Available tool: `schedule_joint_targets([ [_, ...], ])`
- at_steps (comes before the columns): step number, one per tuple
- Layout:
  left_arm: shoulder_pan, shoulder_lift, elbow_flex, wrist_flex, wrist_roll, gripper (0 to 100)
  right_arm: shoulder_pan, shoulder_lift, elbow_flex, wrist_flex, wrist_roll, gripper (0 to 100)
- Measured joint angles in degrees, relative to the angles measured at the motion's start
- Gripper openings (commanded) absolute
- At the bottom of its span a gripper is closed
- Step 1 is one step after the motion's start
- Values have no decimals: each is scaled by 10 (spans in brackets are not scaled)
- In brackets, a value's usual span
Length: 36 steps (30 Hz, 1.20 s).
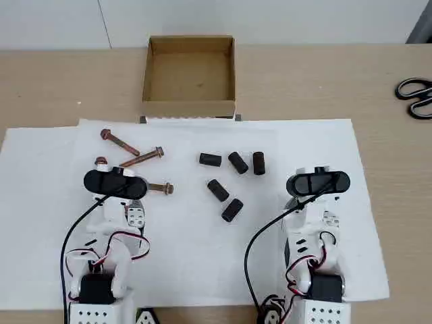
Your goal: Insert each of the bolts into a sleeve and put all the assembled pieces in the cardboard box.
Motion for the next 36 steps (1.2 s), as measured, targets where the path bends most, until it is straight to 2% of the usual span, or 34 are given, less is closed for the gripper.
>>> schedule_joint_targets([
  [6,50,0,0,0,-23,6,0,0,0,0,0,4],
  [10,57,0,-11,0,4,6,0,0,0,0,0,4],
  [14,45,0,-92,34,19,6,0,0,0,0,0,4],
  [19,36,0,-215,114,22,6,0,0,0,0,0,4],
  [23,3,2,-289,164,22,6,0,0,0,0,0,6],
  [31,-147,137,-415,211,49,6,0,0,0,0,0,4],
  [36,-167,244,-513,280,55,6,-1,0,0,0,0,4],
])
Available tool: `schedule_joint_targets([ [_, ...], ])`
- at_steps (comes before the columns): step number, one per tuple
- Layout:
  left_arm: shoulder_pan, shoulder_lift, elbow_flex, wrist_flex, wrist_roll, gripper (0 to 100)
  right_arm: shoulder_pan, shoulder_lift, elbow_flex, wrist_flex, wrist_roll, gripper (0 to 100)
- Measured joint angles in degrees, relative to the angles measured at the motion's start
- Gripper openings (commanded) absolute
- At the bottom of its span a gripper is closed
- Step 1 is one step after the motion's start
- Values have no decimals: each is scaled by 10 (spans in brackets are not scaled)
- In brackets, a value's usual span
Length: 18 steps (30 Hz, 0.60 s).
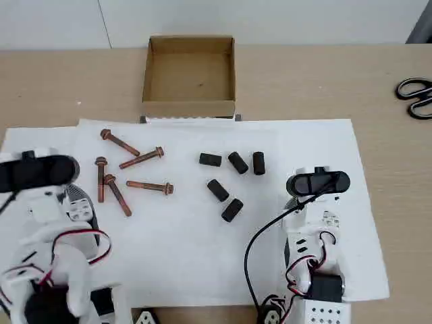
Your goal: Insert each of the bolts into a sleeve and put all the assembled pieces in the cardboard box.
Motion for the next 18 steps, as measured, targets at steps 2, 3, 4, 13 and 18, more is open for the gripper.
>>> schedule_joint_targets([
  [2,-3,37,-21,9,21,7,0,0,0,0,0,4],
  [3,-3,54,-30,9,34,7,0,0,0,0,0,4],
  [4,-3,69,-38,9,44,7,1,0,0,0,0,6],
  [13,-3,204,-65,9,-18,7,-12,0,-153,146,90,7],
  [18,-3,286,-65,9,-111,7,-11,0,-207,215,171,8],
])
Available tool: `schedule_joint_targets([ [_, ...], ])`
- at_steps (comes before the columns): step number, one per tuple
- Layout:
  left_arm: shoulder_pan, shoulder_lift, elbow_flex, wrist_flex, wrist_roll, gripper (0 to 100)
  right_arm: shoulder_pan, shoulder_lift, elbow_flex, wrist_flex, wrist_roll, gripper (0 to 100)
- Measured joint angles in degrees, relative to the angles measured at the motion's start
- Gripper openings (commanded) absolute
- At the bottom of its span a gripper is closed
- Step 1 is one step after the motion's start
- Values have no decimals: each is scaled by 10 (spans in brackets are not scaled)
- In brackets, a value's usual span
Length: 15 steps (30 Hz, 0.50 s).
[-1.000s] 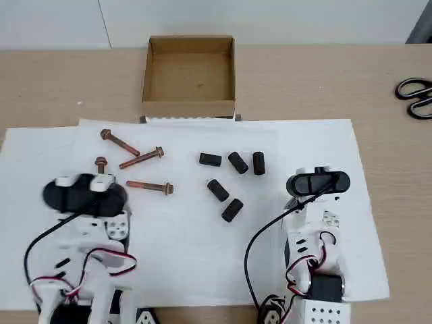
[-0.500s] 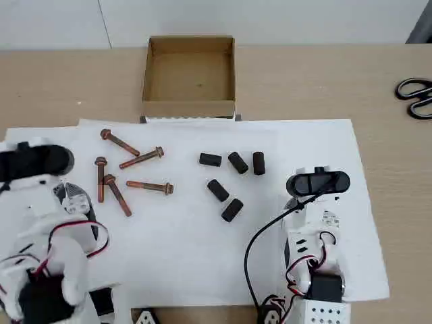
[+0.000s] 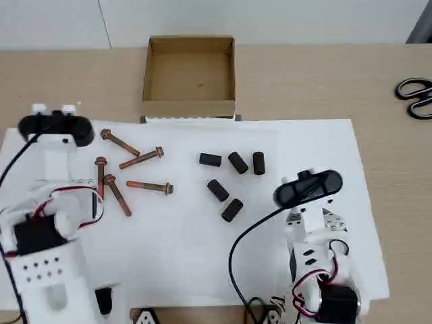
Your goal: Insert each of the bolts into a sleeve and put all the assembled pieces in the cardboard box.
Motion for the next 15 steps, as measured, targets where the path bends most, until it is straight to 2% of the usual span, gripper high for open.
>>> schedule_joint_targets([
  [3,0,55,0,0,-9,7,14,19,-25,8,33,8],
  [7,18,127,0,-1,4,7,42,121,-98,8,42,8],
  [12,85,178,0,-18,55,7,47,354,-251,14,-18,9],
  [15,126,182,0,-31,62,7,46,498,-360,48,-47,20],
])
